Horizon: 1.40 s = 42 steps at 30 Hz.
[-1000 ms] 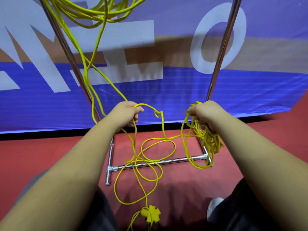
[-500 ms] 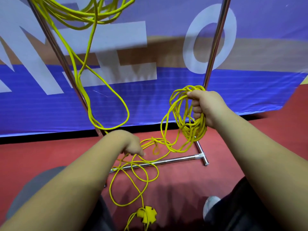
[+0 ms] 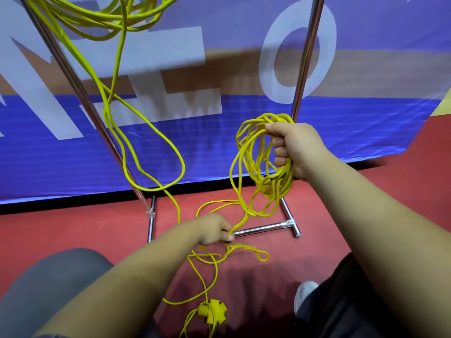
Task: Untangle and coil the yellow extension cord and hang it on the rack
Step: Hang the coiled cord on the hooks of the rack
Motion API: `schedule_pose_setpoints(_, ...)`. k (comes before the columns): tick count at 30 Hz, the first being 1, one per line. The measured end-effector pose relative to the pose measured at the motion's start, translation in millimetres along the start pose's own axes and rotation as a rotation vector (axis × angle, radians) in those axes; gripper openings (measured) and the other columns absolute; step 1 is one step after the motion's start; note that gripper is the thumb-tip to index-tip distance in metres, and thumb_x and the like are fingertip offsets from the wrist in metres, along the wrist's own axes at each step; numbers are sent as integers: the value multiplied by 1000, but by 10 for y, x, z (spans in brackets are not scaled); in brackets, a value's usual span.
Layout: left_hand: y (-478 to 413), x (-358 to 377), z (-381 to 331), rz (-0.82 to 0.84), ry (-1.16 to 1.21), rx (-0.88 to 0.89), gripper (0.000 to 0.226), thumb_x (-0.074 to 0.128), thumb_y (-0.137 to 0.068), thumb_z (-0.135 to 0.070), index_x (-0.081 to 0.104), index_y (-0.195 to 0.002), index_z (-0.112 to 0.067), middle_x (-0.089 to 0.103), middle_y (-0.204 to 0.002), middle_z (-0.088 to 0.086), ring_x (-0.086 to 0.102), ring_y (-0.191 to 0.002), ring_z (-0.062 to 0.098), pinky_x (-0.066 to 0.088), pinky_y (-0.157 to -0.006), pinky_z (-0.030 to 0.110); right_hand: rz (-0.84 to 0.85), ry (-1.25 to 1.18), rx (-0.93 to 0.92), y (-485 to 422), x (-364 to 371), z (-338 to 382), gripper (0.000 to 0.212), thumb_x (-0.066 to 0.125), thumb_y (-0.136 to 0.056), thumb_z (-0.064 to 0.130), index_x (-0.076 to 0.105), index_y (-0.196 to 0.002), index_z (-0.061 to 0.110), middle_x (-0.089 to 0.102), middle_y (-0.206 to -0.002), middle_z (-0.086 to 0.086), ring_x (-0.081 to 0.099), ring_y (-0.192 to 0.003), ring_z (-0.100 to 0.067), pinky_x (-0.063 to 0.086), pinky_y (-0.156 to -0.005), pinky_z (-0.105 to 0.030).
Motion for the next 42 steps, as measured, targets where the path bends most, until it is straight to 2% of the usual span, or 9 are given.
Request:
schedule_pose_setpoints(6,179,-563,-86,-467,224,-4,37,73,-93,-47,66,-76,-15,63,-60,0,59,-53,13,49,-56,29,-62,1079,-234,-71,-5,-46,34,72,-90,33,60,-74,5,60,-76,-11,56,-77,-32,44,-67,-41)
schedule_pose_setpoints(12,391,-962,-277,-591,9,63,31,62,-95,-57,72,-90,-28,71,-80,-5,65,-80,13,51,-70,33,161,1211,-27,12,181,-350,41,85,-82,40,58,-70,12,48,-66,-3,46,-59,-20,36,-54,-34)
schedule_pose_setpoints(15,457,-1021,-339,-483,130,79,17,60,-102,-36,73,-103,-25,72,-88,-5,65,-82,17,51,-73,35,197,1136,104,-19,247,-541,39,85,-79,43,63,-73,11,52,-66,-7,51,-59,-24,38,-54,-33)
schedule_pose_setpoints(19,514,-958,-363,-281,736,11,19,57,-91,-8,71,-100,-16,53,-77,5,49,-64,14,49,-60,29,150,825,269,-19,344,-750,34,75,-77,45,70,-81,11,56,-62,-6,48,-49,-24,41,-53,-33)
schedule_pose_setpoints(24,545,-880,-359,-262,1212,-165,19,57,-102,1,69,-114,-7,72,-92,5,71,-78,11,63,-86,35,151,646,346,-48,437,-873,31,72,-81,41,71,-84,11,59,-69,-8,50,-54,-25,46,-56,-35)
schedule_pose_setpoints(28,564,-856,-234,-287,1162,-299,12,63,-102,-10,69,-113,-9,71,-103,9,75,-86,18,63,-83,38,129,560,337,-86,487,-945,12,72,-87,19,65,-83,9,57,-66,-9,49,-49,-22,42,-50,-28)
schedule_pose_setpoints(33,602,-871,-152,-431,751,-427,18,49,-109,-28,52,-99,-12,69,-72,11,78,-81,39,59,-85,61,99,400,377,-149,511,-959,11,62,-92,11,64,-100,4,64,-64,-10,60,-49,-24,53,-60,-35)
schedule_pose_setpoints(39,588,-884,-199,-528,931,-342,22,38,-111,-38,51,-108,-20,69,-97,13,78,-73,27,61,-54,38,193,361,377,-115,663,-1027,11,64,-100,12,69,-106,4,76,-80,-13,71,-61,-21,61,-59,-36)
schedule_pose_setpoints(42,544,-939,-159,-585,1084,-355,25,46,-109,-37,58,-98,-18,59,-104,15,70,-82,25,65,-70,51,269,399,341,-76,750,-1060,7,64,-98,9,71,-100,6,78,-90,-14,73,-70,-23,58,-57,-32)
Point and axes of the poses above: each hand's wrist, its own y-axis away from the middle knuckle, its own x-axis out of the palm, z = x × y, the point moved 1 cm from there along -y, towards the middle knuckle
